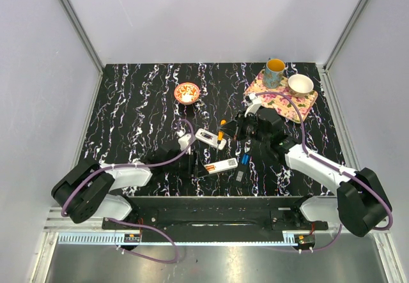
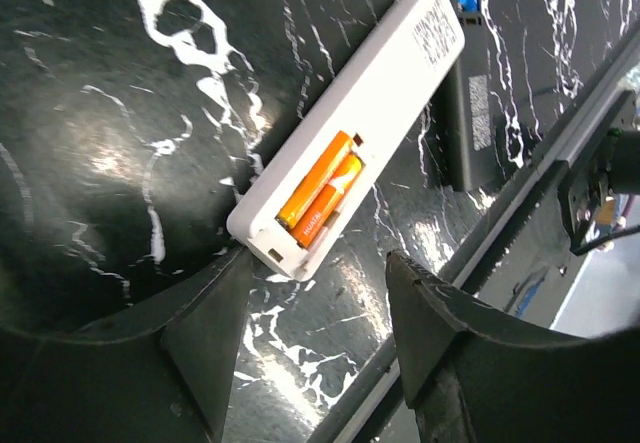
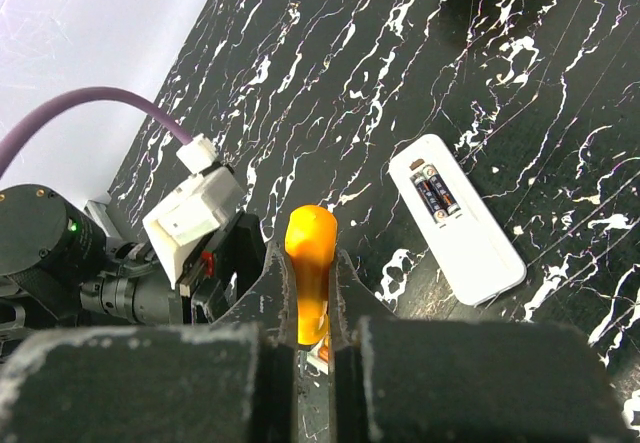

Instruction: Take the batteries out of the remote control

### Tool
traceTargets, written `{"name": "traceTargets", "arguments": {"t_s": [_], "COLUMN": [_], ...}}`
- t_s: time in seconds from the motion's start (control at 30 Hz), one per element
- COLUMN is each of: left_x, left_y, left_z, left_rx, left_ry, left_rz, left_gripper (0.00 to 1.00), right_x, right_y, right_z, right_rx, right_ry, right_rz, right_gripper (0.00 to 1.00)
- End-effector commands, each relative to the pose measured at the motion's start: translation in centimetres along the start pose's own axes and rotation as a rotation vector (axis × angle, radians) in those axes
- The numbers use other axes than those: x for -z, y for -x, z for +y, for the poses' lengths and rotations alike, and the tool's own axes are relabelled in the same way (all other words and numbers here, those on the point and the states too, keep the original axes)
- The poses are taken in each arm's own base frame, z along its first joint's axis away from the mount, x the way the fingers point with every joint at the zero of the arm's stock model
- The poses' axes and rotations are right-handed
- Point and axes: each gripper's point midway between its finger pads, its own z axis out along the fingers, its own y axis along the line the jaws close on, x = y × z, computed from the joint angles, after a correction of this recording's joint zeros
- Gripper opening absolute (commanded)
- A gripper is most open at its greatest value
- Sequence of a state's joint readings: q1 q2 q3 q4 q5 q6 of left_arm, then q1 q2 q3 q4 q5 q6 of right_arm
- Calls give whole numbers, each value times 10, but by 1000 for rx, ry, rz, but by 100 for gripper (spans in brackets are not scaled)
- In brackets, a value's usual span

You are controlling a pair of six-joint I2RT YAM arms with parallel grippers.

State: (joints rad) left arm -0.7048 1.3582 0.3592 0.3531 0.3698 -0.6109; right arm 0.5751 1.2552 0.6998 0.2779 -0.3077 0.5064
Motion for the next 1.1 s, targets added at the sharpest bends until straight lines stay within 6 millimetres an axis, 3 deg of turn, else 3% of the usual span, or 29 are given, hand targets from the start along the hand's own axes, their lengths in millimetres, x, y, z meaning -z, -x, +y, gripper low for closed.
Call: {"name": "traceTargets", "arguments": {"t_s": [0.0,0.13,0.33,0.7,0.87,1.07], "left_x": [-3,-4,0,26,14,-8], "left_y": [-1,-2,-5,38,51,36], "left_z": [-27,-36,-22,2,-10,-9], "left_rx": [-8,-38,-97,-372,-507,-580], "left_ry": [-98,-128,-41,199,131,97], "left_rz": [19,25,59,-1,17,76], "left_gripper": [60,61,66,77,78,78], "right_x": [3,3,7,13,14,18], "right_y": [11,12,15,21,21,24], "right_z": [9,8,11,10,6,1], "right_rx": [10,10,22,43,49,64], "right_ry": [29,29,30,11,-11,-44], "right_rz": [-37,-39,-49,-74,-80,-94], "right_gripper": [0,0,0,0,0,0]}}
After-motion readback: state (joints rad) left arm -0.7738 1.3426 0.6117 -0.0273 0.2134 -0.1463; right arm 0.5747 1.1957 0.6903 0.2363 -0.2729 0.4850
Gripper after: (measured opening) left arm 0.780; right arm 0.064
